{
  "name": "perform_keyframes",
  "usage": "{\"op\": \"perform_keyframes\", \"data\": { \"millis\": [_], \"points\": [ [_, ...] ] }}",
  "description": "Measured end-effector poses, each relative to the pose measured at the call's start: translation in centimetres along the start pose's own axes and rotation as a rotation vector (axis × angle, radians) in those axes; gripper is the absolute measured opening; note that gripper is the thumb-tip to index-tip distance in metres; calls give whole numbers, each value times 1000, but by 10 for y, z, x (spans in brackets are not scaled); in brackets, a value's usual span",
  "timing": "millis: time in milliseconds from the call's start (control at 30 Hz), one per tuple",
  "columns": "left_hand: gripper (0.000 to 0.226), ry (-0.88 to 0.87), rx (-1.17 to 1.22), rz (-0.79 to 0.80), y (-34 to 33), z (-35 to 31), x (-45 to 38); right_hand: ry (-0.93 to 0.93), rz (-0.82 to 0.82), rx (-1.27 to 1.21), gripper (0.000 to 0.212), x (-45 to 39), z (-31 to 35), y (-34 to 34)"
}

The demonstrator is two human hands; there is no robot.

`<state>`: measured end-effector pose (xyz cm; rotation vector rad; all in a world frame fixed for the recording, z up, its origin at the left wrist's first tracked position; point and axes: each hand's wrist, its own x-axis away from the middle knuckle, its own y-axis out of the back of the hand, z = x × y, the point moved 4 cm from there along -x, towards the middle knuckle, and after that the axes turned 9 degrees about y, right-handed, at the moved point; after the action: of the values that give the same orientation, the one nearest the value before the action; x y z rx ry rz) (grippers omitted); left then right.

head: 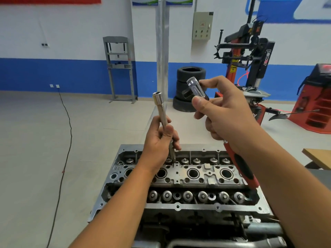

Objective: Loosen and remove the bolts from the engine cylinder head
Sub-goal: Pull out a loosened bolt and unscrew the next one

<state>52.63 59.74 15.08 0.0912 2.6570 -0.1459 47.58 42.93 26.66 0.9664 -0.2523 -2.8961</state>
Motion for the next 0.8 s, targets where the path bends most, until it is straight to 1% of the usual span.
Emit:
{"op": "perform_keyframes", "data": {
  "millis": [67, 167, 233, 300, 500, 567, 667, 800],
  "points": [
    [14, -1, -7, 35, -4, 0, 0, 16, 18, 22, 28, -3, 2, -2],
    [11, -11, -17, 57, -9, 1, 0, 42, 29, 47, 29, -8, 7, -3],
    [17, 1, -7, 54, -10, 2, 0, 53, 30, 47, 29, -10, 11, -3],
    [25, 33, 9, 60, -10, 3, -1, 56, 31, 54, 29, -11, 13, -3],
    [32, 172, 126, 169, -13, 7, 1, 54, 28, 70, 30, -11, 17, 2],
    [34, 191, 89, 201, -16, 6, 3, 55, 28, 74, 29, -11, 18, 2],
    [43, 187, 13, 252, -21, 5, 6, 57, 42, 91, 29, -11, 19, 2],
    [50, 177, 1, 251, -21, 3, 7, 81, 95, 192, 29, -14, 19, 1]
  ]
}}
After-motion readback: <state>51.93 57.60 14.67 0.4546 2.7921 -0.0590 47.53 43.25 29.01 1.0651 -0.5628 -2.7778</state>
